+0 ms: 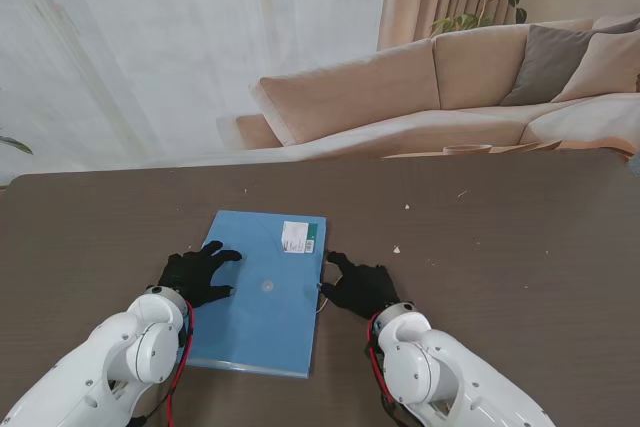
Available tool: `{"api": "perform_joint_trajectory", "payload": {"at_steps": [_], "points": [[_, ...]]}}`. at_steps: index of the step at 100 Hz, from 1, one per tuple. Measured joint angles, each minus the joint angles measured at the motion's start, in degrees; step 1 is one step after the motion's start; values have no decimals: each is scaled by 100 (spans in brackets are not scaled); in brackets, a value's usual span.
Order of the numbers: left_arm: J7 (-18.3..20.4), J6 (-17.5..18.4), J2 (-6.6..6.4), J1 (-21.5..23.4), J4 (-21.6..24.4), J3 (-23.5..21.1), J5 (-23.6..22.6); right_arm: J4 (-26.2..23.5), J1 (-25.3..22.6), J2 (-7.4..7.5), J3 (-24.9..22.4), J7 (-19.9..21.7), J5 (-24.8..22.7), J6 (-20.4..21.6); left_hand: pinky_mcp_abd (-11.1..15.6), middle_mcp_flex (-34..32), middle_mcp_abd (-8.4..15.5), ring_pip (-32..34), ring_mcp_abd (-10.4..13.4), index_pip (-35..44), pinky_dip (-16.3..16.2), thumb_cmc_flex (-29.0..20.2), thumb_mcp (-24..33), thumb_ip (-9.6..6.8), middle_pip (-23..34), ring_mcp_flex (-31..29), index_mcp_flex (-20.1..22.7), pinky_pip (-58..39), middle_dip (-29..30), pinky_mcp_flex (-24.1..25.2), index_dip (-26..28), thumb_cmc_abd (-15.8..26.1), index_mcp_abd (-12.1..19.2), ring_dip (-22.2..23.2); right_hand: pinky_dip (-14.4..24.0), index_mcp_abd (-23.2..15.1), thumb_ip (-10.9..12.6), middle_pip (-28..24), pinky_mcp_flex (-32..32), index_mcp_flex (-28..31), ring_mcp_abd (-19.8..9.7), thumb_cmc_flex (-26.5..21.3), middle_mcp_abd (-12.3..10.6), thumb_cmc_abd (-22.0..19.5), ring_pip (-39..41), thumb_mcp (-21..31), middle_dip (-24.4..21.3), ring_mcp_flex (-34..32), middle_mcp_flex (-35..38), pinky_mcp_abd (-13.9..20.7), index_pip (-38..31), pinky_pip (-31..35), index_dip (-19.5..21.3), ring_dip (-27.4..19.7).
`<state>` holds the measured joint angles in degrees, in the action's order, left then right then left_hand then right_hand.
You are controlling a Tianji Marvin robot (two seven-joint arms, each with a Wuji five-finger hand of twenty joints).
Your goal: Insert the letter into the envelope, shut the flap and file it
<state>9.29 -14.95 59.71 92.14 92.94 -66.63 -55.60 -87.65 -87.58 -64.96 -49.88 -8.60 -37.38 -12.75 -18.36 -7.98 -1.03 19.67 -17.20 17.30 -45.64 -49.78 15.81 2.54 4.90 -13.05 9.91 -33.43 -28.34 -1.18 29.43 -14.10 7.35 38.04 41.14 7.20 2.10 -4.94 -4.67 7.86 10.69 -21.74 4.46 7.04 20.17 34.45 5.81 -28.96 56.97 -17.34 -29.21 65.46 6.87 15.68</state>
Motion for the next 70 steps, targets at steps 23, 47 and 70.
{"api": "perform_joint_trajectory", "payload": {"at_steps": [23,47,70], "points": [[-2,5,1,-3,-3,-2,-1,17,-25,2,-4,63,92,289,0,0,0,0,2,0,0,-2,-35,0,0,0,0,1,0,0,0,0,0,0,-2,-894,60,369,429,23,1,-9,-376,-171,-154,-443,-156,905,-1585,97,2865,-457,825,-57],[8,7,-1,-10,-5,3,-2,47,-43,20,-8,-82,2,878,0,0,0,-1,3,0,0,-3,-43,0,0,0,0,3,0,0,0,0,0,0,111,-1391,227,259,646,24,-152,-469,-1127,71,-144,-359,-149,1306,-2124,328,3033,-652,972,83],[22,53,-4,-15,-4,-2,81,276,62,26,-28,-237,-237,1646,0,0,0,-101,-17,0,0,-73,-38,0,0,49,0,5,-6,0,0,0,0,0,278,-1671,389,-1871,539,19,-385,-1027,-1341,1344,133,2098,847,1309,-2771,502,2077,-622,3225,211]]}}
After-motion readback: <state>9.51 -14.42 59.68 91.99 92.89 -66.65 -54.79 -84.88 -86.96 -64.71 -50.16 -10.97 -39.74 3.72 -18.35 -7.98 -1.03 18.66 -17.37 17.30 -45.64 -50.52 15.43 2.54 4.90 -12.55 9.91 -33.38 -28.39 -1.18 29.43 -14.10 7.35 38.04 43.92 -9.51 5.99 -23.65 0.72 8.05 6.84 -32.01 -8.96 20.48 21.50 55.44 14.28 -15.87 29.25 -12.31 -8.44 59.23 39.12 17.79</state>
